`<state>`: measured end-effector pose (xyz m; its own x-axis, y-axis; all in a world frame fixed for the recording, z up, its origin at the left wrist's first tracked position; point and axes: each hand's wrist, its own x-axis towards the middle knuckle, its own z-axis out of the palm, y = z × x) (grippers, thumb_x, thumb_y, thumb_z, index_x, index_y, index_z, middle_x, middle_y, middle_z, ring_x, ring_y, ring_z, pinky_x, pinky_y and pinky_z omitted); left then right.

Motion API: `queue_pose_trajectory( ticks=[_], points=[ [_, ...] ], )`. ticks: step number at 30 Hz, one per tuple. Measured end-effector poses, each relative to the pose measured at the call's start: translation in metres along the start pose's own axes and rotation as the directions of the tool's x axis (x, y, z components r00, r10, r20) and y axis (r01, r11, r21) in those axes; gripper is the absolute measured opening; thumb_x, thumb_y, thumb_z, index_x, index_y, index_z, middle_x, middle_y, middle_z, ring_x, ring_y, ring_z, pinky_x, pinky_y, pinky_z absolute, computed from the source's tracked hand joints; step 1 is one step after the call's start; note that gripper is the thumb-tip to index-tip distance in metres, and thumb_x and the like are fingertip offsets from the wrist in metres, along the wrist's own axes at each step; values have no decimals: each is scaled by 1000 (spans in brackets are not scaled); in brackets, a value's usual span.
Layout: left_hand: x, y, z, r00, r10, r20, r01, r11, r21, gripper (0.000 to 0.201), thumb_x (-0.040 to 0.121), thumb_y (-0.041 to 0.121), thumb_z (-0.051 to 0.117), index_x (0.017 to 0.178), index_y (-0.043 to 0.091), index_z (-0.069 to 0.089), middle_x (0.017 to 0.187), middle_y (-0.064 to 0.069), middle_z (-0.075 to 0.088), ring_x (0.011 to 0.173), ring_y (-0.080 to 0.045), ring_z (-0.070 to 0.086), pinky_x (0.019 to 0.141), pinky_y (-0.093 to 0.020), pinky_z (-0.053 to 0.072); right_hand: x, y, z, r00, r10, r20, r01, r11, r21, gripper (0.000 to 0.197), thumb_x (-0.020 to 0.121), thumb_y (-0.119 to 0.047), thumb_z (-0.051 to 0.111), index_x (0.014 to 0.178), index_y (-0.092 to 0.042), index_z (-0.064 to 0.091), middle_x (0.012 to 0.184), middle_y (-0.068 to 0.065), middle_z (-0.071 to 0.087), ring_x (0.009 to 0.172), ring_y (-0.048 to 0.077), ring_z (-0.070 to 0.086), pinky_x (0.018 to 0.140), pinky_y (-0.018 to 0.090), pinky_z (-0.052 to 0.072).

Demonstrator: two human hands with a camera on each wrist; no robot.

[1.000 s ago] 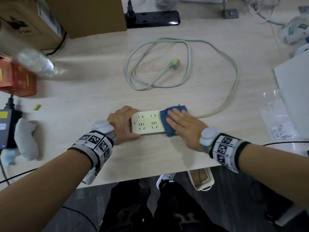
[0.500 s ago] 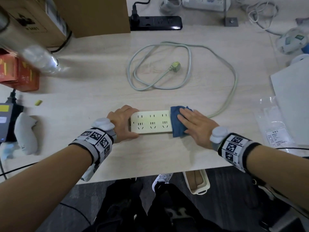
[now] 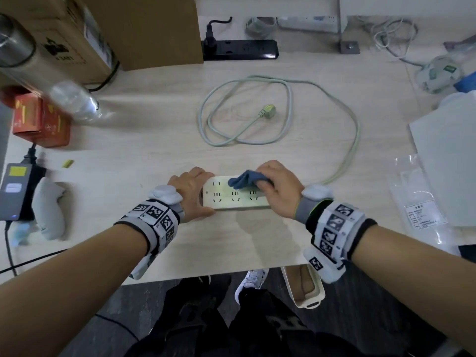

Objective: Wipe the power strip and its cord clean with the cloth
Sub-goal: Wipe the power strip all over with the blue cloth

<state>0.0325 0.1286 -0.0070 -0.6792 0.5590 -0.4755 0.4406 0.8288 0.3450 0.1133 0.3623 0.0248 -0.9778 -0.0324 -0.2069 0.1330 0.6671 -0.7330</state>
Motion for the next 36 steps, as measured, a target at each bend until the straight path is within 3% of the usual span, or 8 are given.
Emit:
queue_pose_trajectory(
  ticks=[4, 7, 10, 14, 20, 25, 29, 36],
  points=[
    [2, 3, 3, 999, 31, -15, -29, 994, 109, 91, 62, 66, 67, 138, 34, 29, 131, 10, 42, 105, -16, 46, 86, -33, 34, 11, -4, -30, 967, 239, 87, -255, 909, 330, 19, 98, -13, 46, 99, -1, 60, 83, 6, 54, 77, 18, 50, 69, 29, 38],
    [2, 9, 3, 999, 42, -30, -38, 989, 144, 108, 61, 73, 66, 146, 25, 18, 140, 5, 37, 119, -21, 40, 97, -38, 32, 13, 15, -35, 921, 389, -12, -386, 919, 84, 35, 96, -31, 51, 130, -20, 49, 110, -1, 58, 100, 19, 57, 83, 30, 44],
    [2, 11, 5, 999, 24, -45, -18, 993, 116, 109, 60, 71, 67, 146, 26, 16, 141, 4, 37, 121, -20, 39, 100, -38, 31, 6, 32, -32, 978, 136, -156, -181, 930, -320, 47, 93, -30, 55, 137, -21, 44, 128, 5, 51, 114, 25, 50, 94, 40, 46],
    [-2, 5, 9, 999, 1, -51, 3, 996, 84, 105, 61, 64, 72, 144, 24, 22, 138, 3, 37, 118, -19, 40, 99, -37, 32, -9, 54, -8, 924, -375, 78, 360, 781, -511, 40, 69, -5, 79, 108, -2, 69, 108, 21, 64, 91, 41, 63, 70, 48, 57],
    [-4, -4, 6, 999, 6, -51, -4, 999, 38, 88, 63, 65, 70, 136, 29, 37, 131, 9, 42, 112, -16, 43, 94, -34, 34, -20, 87, -2, 906, -395, 150, 418, 787, -454, 52, 67, 10, 79, 116, 0, 66, 130, 28, 54, 120, 51, 48, 95, 57, 42],
    [-2, 1, 2, 1000, 14, -26, -10, 991, 135, 80, 67, 65, 66, 134, 32, 37, 128, 8, 41, 110, -16, 42, 91, -34, 34, -21, 67, 26, 861, -461, 214, 508, 765, -397, 55, 59, 19, 73, 112, 7, 66, 123, 31, 57, 111, 55, 53, 84, 61, 46],
    [-3, 4, 1, 999, -1, -37, 5, 993, 114, 67, 68, 65, 64, 123, 33, 45, 115, 7, 44, 101, -18, 45, 85, -32, 34, -3, 38, 62, 823, -520, 230, 568, 748, -343, 49, 66, 16, 69, 113, 4, 66, 126, 29, 57, 117, 51, 52, 91, 58, 44],
    [-3, 6, 1, 999, -48, 0, 48, 990, 131, 61, 69, 69, 60, 115, 34, 39, 96, 10, 50, 90, -19, 54, 77, -34, 33, 9, 27, 54, 837, -518, 178, 547, 769, -331, 40, 75, -10, 45, 105, -7, 72, 107, 15, 65, 95, 32, 55, 75, 40, 52]
  ],
)
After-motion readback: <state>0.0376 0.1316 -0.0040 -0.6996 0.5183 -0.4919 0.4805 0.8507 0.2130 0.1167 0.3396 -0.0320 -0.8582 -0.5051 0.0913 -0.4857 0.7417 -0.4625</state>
